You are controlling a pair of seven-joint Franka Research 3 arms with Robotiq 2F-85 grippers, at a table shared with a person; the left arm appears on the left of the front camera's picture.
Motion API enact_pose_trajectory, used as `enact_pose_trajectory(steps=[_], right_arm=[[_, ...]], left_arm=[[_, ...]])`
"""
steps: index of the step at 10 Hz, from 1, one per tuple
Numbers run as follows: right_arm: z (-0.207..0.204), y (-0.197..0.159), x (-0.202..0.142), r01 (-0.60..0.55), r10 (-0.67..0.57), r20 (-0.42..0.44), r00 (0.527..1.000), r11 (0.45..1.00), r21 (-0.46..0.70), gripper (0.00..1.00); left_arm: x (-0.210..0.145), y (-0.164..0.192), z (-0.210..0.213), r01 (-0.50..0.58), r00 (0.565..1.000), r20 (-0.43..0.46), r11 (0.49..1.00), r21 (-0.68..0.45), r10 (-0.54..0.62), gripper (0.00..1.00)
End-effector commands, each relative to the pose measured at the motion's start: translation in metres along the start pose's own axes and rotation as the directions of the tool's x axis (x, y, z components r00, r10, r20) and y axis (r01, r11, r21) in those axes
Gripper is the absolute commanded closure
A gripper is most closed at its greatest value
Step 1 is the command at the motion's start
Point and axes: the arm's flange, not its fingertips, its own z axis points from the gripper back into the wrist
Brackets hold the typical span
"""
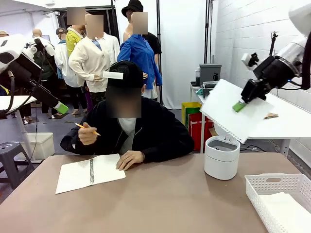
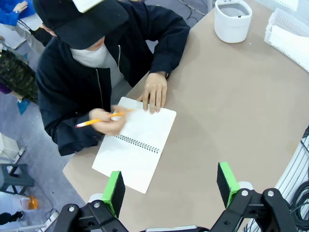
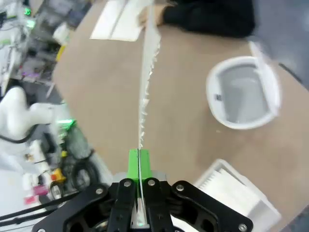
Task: Sort the paper based on its condition.
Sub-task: If a person hands you a paper, place it in the Organizing basket , and if it's crumpled, put it in the Trash can.
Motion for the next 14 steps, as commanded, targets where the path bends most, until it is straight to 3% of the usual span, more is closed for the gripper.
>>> enact_pose_trajectory(steps=[1, 3, 6, 9, 10, 11, 14], right_arm=[[-0.007, -0.015, -0.041, 0.021, -0.021, 0.008, 1.0, 0.992, -0.127, 1.0], [-0.008, -0.042, -0.072, 0.082, -0.077, 0.031, 0.997, 0.971, -0.226, 1.0], [-0.011, -0.078, -0.12, 0.188, -0.2, -0.007, 0.98, 0.932, -0.311, 1.0], [-0.002, -0.069, -0.148, 0.291, -0.322, -0.069, 0.944, 0.913, -0.286, 1.0], [0.003, -0.07, -0.146, 0.364, -0.394, -0.055, 0.918, 0.887, -0.283, 1.0], [-0.008, -0.088, -0.143, 0.251, -0.275, -0.044, 0.96, 0.923, -0.293, 1.0], [-0.008, -0.088, -0.143, 0.251, -0.275, -0.044, 0.96, 0.923, -0.293, 1.0]], left_arm=[[-0.001, -0.001, 0.0, -0.002, 1.0, -0.009, 1.0, 0.007, 0.002, 0.0], [-0.001, -0.001, 0.0, -0.002, 1.0, -0.009, 1.0, 0.007, 0.002, 0.0], [-0.001, -0.001, 0.0, -0.002, 1.0, -0.009, 1.0, 0.007, 0.002, 0.0], [-0.001, -0.001, 0.0, -0.002, 1.0, -0.009, 1.0, 0.007, 0.002, 0.0], [-0.001, -0.001, 0.0, -0.002, 1.0, -0.009, 1.0, 0.007, 0.002, 0.0], [-0.001, -0.001, 0.0, -0.002, 1.0, -0.009, 1.0, 0.007, 0.002, 0.0], [-0.001, -0.001, 0.0, -0.002, 1.0, -0.009, 1.0, 0.007, 0.002, 0.0]])
